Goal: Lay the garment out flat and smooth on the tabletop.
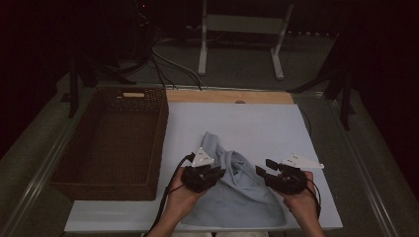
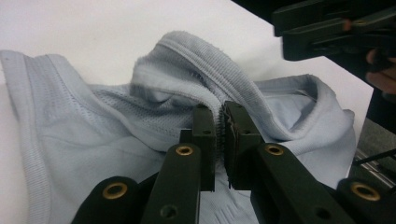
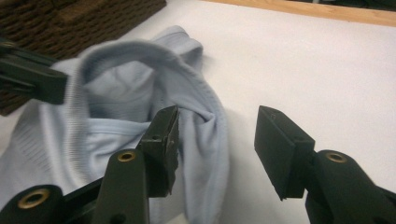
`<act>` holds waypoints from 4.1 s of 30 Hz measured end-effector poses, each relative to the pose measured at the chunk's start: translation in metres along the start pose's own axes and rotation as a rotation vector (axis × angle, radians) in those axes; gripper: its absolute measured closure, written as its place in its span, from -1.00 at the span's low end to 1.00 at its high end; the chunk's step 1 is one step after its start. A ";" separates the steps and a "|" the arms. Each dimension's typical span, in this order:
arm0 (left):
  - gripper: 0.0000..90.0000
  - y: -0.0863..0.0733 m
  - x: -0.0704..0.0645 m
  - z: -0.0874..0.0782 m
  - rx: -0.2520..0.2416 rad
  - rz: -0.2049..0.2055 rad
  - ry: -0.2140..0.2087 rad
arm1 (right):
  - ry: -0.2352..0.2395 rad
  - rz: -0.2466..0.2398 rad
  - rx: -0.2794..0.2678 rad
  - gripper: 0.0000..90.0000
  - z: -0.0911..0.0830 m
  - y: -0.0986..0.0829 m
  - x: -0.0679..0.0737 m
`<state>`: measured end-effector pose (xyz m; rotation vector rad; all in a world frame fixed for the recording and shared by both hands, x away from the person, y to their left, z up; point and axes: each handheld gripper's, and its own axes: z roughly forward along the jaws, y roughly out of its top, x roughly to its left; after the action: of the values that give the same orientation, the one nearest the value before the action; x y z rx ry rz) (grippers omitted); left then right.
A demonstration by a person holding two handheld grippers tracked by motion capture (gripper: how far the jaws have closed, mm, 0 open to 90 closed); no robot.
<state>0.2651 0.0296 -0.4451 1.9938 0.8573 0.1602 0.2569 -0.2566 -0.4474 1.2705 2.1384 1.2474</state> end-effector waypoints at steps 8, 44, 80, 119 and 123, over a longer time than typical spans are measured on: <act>0.91 -0.005 -0.002 -0.015 -0.026 0.015 0.001 | -0.012 0.000 0.040 0.14 0.015 -0.002 -0.002; 0.90 -0.018 -0.002 -0.039 -0.123 0.049 0.006 | 0.068 0.004 0.230 0.89 0.065 -0.005 0.008; -0.03 -0.043 0.013 -0.033 -0.047 -0.055 0.071 | -0.180 0.022 0.041 0.98 0.025 0.004 -0.024; -0.13 -0.088 0.024 -0.031 0.103 -0.047 0.228 | -0.204 0.034 0.036 0.98 0.023 0.004 -0.033; -0.13 -0.088 0.025 -0.028 0.120 -0.067 0.224 | -0.210 0.032 0.032 0.98 0.022 0.005 -0.034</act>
<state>0.2272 0.0937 -0.5054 2.0822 1.0981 0.3043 0.2919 -0.2735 -0.4597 1.3876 2.0041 1.0444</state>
